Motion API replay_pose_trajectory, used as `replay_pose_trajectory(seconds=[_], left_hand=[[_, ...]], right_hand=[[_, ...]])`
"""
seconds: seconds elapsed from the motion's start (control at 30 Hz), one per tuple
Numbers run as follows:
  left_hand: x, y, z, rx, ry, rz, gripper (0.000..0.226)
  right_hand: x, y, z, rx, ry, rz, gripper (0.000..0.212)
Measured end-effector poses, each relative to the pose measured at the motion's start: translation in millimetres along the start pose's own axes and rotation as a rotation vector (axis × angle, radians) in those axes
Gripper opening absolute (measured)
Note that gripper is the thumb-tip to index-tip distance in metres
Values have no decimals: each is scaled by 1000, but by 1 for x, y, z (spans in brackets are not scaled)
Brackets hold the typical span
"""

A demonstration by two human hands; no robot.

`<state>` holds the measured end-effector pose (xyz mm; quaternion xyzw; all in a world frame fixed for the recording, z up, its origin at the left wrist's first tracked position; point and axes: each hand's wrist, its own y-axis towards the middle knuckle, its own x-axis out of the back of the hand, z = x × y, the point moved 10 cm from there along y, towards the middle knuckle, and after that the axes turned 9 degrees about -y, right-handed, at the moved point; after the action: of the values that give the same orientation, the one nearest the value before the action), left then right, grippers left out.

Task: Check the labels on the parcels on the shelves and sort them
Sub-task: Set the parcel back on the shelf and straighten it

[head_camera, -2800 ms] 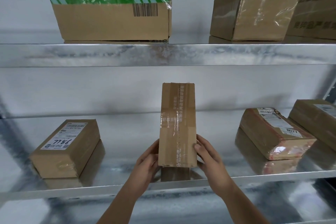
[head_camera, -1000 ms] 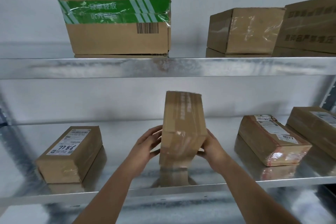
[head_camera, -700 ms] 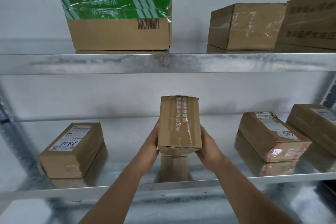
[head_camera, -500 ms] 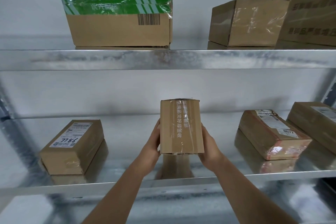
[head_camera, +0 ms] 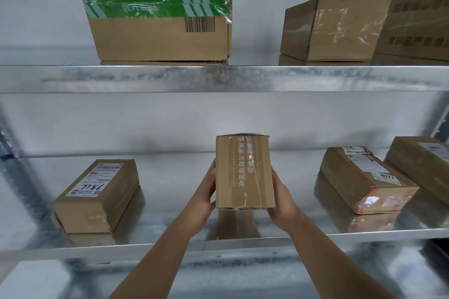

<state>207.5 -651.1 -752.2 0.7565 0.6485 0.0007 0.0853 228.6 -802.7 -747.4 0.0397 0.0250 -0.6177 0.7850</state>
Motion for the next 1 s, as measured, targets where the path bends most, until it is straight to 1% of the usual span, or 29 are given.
replay_pose_trajectory(seconds=[0.07,0.17,0.27,0.33,0.4,0.47,0.5,0.6,0.63,0.73,0.8,0.9,1.0], left_hand=[[1,2,3,18,9,-2,43],[9,6,13,86,17,-43,36],[13,15,14,157,-21,-122,26],[18,21,8,190,-58,-208,28],[22,27,2,196,-11,-217,37],[21,32,-3,197,35,-167,51],[21,32,-1,207,31,-145,59],[12,33,-2,232,15,-81,86],[8,32,-4,235,12,-68,90],[-1,28,-4,236,-2,-27,89],[-5,26,-5,232,-8,-17,78],[-1,25,-7,201,12,-51,62],[8,24,-12,152,-17,-85,48]], right_hand=[[-1,-2,1,16,0,1,61],[-6,-2,3,42,-55,6,49],[-1,4,-5,-57,-134,-51,26],[4,5,-2,-100,-206,-80,20],[11,2,6,-115,-272,-101,31],[16,-2,12,-130,-310,-93,47],[18,-3,13,-147,-328,-75,50],[21,-8,14,-188,-346,-44,45],[23,-9,13,-202,-341,-49,46],[29,-13,5,-245,-294,-66,57],[28,-15,4,-254,-234,-58,55],[28,-16,10,-248,-246,-63,55],[29,-14,12,-252,-227,-82,56]])
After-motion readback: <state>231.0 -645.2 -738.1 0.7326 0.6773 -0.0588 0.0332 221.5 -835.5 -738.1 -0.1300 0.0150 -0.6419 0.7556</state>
